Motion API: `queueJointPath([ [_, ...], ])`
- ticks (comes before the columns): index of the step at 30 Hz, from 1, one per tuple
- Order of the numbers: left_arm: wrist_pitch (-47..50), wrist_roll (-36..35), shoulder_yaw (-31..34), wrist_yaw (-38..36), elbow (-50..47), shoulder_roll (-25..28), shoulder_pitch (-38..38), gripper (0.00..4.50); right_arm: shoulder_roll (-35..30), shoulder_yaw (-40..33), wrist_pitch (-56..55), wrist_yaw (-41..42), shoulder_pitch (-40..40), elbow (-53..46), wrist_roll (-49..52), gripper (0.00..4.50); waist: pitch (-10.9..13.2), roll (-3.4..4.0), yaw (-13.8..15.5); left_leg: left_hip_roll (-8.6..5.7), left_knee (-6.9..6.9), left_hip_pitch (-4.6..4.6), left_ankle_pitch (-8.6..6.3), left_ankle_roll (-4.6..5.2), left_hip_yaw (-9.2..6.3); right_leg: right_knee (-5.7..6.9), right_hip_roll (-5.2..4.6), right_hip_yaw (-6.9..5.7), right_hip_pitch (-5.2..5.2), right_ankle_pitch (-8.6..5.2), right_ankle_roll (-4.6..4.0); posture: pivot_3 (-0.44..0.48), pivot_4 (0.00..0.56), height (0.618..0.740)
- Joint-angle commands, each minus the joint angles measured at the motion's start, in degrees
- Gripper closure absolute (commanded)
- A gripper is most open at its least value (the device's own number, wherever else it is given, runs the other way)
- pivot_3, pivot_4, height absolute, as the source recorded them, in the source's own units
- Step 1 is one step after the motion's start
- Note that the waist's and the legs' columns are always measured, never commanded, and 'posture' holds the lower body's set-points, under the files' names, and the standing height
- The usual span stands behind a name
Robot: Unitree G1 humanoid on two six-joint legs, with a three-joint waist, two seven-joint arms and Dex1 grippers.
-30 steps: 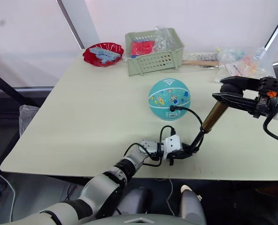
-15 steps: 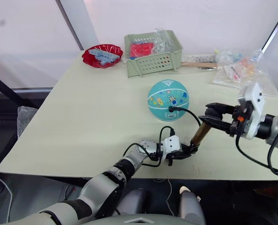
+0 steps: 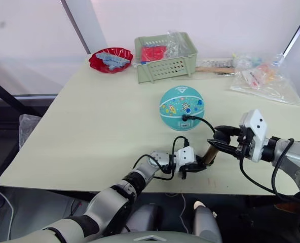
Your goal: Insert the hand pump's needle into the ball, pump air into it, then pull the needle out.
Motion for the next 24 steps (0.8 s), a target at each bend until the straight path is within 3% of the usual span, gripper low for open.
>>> queueJointPath([
  [1,4.1,4.6,-3.3,-0.7,7.2,3.0,4.4,3.40,-2.5,-7.1,2.3,0.3,-4.2,-1.5,5.3,2.41,0.0,0.05,0.0,-0.02,0.00,-0.01,0.00,0.00,0.00,0.00,-0.01,0.00,0.00,0.00,0.00,0.000,0.150,0.737],
  [15,4.1,4.7,-3.5,-0.5,7.2,2.8,4.5,3.40,-14.6,-20.0,14.7,1.3,-17.4,3.6,20.7,2.41,0.2,0.30,0.1,-0.03,0.07,-0.28,0.11,0.20,-0.07,-0.02,-0.05,-0.16,-0.09,0.00,0.00,0.000,0.150,0.737],
  [24,4.0,4.8,-3.7,-0.7,7.2,2.8,4.4,3.40,-17.8,-19.7,17.9,1.9,-22.0,8.1,22.6,2.41,0.3,0.44,0.1,-0.05,0.13,-0.49,0.12,0.21,-0.06,-0.03,-0.10,-0.17,-0.24,0.01,0.00,0.000,0.150,0.737],
])
